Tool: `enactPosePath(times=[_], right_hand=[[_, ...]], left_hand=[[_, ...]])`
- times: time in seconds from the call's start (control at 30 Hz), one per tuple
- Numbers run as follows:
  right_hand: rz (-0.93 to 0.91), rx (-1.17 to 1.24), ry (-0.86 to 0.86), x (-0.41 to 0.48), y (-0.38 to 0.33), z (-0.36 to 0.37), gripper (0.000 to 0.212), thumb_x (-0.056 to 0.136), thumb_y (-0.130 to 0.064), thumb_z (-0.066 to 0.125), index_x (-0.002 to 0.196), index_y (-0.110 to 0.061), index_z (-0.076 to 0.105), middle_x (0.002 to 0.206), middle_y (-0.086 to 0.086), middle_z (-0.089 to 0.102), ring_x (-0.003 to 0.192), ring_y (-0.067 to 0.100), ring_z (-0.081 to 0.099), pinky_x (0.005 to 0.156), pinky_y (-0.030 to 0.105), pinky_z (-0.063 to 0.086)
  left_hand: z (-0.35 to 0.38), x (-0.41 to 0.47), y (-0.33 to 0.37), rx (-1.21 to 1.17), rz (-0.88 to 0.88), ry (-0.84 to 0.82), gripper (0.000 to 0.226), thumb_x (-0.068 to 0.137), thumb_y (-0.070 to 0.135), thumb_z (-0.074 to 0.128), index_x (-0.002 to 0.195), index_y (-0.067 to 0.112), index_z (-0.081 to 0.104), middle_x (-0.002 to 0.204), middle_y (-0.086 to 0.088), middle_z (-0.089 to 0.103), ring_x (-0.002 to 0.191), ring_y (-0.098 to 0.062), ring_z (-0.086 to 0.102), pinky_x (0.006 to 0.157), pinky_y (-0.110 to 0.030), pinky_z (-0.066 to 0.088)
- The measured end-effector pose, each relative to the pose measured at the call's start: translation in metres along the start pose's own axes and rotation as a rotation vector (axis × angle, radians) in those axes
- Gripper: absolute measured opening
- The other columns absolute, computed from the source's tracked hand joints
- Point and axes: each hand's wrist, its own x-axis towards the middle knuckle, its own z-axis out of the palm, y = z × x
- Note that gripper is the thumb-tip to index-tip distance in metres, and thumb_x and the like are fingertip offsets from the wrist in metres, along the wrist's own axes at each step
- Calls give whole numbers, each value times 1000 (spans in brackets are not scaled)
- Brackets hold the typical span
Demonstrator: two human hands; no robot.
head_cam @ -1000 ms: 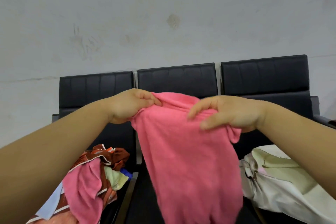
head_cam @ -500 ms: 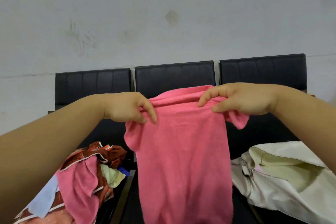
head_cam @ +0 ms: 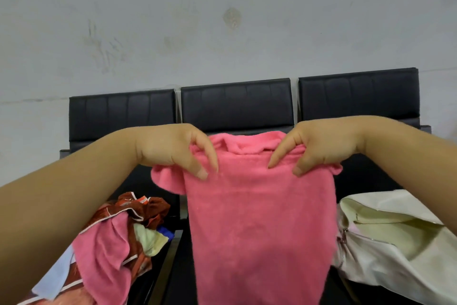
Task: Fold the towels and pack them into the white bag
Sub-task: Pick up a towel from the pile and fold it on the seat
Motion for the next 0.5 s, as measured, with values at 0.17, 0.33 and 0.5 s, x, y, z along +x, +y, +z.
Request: enactPosePath(times=[0.17, 0.33, 0.5], right_hand=[[-44, -43, -37, 16, 14, -7, 48, 86, -24, 76, 111, -64, 66, 124, -1, 66, 94, 48, 69, 78, 63, 58], [-62, -61, 6, 48, 23, 1, 52, 85, -21, 78, 117, -60, 66, 126, -26, 56, 97, 0, 65, 79, 16, 53], [-11, -238, 189, 104, 40, 0, 54, 89, -13, 70, 127, -50, 64, 137, -23, 54, 101, -5, 59, 82, 11, 41]], left_hand=[[-4, 6, -9, 349, -83, -49, 36, 76, 20, 88, 102, 43, 79, 102, 33, 68, 96, 6, 65, 84, -11, 49], [-14, 29, -55, 343, -101, 57, 43, 74, 24, 89, 103, 52, 75, 109, 34, 65, 100, 8, 61, 89, -13, 48], [-38, 69, -87, 482, -127, 219, 44, 79, 20, 84, 100, 56, 71, 109, 28, 61, 97, 0, 59, 80, -19, 44]])
